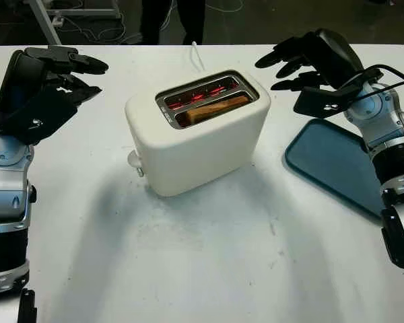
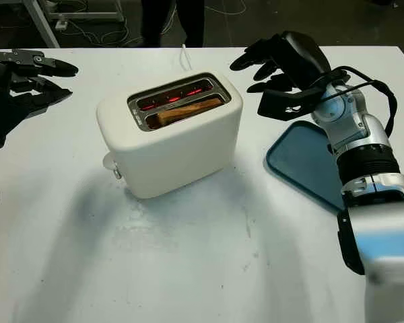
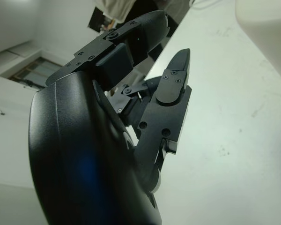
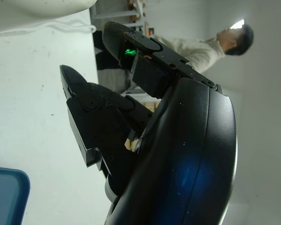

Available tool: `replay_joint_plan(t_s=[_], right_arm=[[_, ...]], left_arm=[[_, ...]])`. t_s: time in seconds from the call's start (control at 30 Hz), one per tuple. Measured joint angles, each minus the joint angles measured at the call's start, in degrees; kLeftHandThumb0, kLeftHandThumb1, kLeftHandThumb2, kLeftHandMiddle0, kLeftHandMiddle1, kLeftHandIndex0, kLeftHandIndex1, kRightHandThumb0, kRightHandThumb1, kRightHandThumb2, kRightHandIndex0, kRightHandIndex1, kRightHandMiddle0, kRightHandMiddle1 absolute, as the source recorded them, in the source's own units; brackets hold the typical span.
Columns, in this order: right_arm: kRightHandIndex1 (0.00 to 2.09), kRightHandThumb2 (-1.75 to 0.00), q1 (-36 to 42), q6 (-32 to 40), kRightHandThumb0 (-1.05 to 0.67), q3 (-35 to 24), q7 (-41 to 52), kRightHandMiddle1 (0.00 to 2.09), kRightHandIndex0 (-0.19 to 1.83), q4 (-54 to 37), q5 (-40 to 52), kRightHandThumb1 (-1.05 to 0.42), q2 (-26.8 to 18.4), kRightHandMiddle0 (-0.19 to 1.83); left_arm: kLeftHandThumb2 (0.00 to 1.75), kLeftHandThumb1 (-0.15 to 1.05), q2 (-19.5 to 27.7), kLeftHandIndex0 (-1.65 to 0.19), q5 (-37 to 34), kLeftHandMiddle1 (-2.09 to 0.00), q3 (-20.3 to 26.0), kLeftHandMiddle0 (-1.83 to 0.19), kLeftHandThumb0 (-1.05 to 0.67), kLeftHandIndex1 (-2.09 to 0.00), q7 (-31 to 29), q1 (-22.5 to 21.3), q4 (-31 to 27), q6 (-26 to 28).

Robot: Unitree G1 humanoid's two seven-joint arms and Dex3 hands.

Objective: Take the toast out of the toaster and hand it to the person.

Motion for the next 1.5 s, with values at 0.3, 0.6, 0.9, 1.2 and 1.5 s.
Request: replay_joint_plan(t_s=[0.3,0.6,0.9,1.2,1.5], right_arm=[[0.11,0.00,0.0,0.4,-0.01,-0.1,0.5,0.02,1.27,0.0,0.3,-0.66,0.0,1.09],[0.10,0.00,0.0,0.4,0.00,-0.2,0.5,0.02,1.29,-0.1,0.6,-0.66,0.0,1.10],[0.08,0.00,0.0,0.4,0.01,-0.2,0.5,0.01,1.30,-0.1,0.6,-0.66,0.0,1.10],[0.06,0.00,0.0,0.4,0.00,-0.2,0.5,0.01,1.29,-0.1,0.7,-0.66,0.0,1.10],[0.05,0.00,0.0,0.4,0.02,-0.2,0.7,0.00,1.30,-0.1,0.8,-0.67,0.0,1.10]], left_arm=[[0.00,0.85,0.0,-0.98,0.0,-0.88,0.0,-0.81,-0.09,-0.25,0.0,0.0,-0.3,1.2],[0.00,0.85,0.0,-0.99,0.0,-0.88,0.0,-0.83,-0.10,-0.25,0.0,0.0,-0.3,1.0],[0.00,0.85,0.0,-0.99,-0.4,-0.88,0.1,-0.82,-0.12,-0.25,0.0,0.0,-0.2,0.6],[0.00,0.85,0.0,-0.99,0.0,-0.86,0.1,-0.81,-0.10,-0.24,0.0,0.0,-1.4,2.4],[0.00,0.85,0.0,-0.99,-0.4,-0.88,0.1,-0.82,-0.11,-0.25,0.0,0.0,-0.4,0.8]])
